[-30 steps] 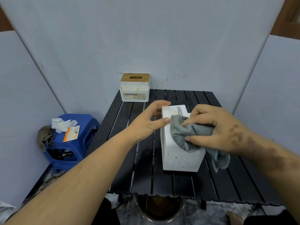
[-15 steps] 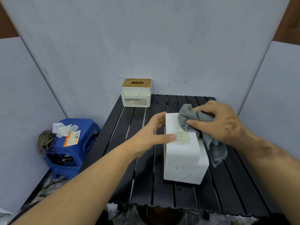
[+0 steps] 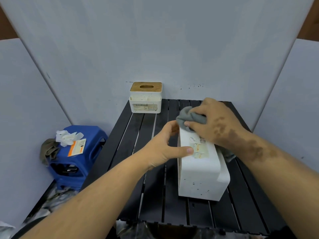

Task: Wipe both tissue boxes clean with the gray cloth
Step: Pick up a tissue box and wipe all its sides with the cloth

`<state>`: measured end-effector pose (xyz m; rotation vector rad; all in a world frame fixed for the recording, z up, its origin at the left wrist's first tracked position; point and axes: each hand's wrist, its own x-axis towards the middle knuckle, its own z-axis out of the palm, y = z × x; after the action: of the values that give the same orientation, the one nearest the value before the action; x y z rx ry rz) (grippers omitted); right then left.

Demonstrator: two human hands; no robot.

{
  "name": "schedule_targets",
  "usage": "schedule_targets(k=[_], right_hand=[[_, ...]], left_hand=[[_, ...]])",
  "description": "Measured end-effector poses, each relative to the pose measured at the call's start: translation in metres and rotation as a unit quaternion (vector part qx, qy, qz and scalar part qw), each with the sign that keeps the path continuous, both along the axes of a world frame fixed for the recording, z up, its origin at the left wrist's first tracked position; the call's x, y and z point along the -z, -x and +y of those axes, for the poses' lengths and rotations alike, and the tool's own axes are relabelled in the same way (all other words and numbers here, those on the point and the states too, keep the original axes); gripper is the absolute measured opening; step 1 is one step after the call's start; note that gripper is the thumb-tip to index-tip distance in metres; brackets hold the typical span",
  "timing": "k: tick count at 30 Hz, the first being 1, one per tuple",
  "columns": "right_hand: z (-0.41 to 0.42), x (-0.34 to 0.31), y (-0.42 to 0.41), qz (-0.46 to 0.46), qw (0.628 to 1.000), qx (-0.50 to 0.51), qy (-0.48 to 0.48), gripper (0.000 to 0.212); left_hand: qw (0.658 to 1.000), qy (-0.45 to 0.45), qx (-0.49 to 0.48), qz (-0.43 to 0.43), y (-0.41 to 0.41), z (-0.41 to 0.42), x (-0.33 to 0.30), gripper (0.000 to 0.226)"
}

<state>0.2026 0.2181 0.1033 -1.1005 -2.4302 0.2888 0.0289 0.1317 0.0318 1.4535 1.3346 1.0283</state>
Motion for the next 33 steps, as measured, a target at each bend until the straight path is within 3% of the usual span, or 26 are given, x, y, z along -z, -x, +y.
schedule_targets(k=[3,8,10,14,20,26,33], right_hand=[[-0.006,-0.002,0.006,-0.023,0.999,-0.023,-0.016,0.027],[0.01,-0.004,-0.009,0.044,0.993,0.081,0.068,0.031],[0.003,-0.001,-0.007,0.011,0.999,0.044,0.021,0.034],[-0.014,-0.002,-0.005,-0.013,0.999,-0.05,-0.006,0.019],[0.005,0.005,-0.039,0.114,0.99,0.029,0.079,0.017],[-0.008,-0.001,-0.06,0.049,0.997,-0.04,0.05,0.015],[-0.028,-0.01,-0.098,0.082,0.963,-0.171,0.19,0.026]], left_hand=[[1.0,-0.003,-0.001,-0.005,0.001,0.001,0.002,0.094],[1.0,-0.002,-0.007,0.005,-0.001,0.001,0.001,0.101],[1.0,-0.003,-0.01,0.008,-0.001,0.001,0.002,0.098],[1.0,-0.007,-0.008,0.009,0.0,0.001,0.004,0.091],[1.0,-0.001,-0.012,0.023,-0.003,-0.001,0.0,0.1],[1.0,0.001,-0.011,0.028,-0.003,-0.002,-0.001,0.109],[0.999,-0.011,-0.006,0.031,-0.003,0.0,-0.001,0.104]])
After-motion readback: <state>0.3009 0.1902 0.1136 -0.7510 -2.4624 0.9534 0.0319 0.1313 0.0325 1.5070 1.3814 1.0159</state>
